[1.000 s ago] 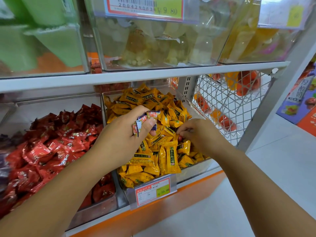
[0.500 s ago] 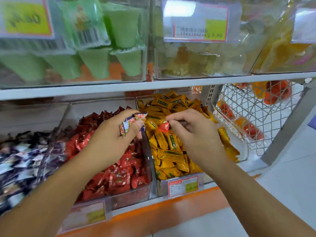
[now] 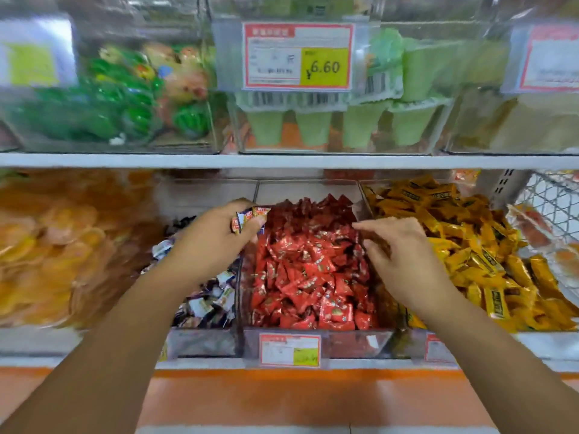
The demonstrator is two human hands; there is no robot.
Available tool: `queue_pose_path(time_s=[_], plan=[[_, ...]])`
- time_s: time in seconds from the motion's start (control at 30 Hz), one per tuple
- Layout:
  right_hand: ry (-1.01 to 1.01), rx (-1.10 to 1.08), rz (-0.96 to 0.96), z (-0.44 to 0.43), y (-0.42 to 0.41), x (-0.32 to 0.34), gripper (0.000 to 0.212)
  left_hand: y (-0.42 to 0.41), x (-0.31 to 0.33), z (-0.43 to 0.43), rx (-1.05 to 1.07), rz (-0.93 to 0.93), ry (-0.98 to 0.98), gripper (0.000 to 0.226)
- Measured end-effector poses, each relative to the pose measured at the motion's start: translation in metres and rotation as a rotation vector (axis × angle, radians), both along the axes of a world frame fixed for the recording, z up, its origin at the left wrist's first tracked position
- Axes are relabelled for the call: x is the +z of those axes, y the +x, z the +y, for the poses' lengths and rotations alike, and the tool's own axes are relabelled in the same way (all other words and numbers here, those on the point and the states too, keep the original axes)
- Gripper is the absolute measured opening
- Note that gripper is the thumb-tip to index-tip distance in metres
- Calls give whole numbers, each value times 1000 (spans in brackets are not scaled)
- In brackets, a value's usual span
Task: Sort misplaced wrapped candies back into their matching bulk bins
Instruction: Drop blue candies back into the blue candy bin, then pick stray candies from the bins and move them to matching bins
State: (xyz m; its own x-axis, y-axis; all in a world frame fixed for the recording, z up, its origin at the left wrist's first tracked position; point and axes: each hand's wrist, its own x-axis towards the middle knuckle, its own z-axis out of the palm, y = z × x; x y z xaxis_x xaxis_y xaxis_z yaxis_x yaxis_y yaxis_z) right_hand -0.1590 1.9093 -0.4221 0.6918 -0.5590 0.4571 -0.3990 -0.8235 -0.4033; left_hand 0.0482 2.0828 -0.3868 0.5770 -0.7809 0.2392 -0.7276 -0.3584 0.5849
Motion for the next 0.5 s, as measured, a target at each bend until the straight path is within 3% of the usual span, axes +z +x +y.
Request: queue_pose_path(time_s=[0.23, 0.37, 0.43, 0.5], plan=[[-21, -72, 72, 0, 6, 3, 27, 28, -2, 12, 192, -14, 45, 35], [16, -55, 69, 2, 3, 6, 27, 30, -6, 6, 205, -40, 200, 79], [53, -19, 55, 3, -2, 8, 28, 19, -2, -5, 196, -86, 161, 75], [82, 18, 40, 3, -10, 12, 28, 2, 4, -21, 145, -174, 69, 55]])
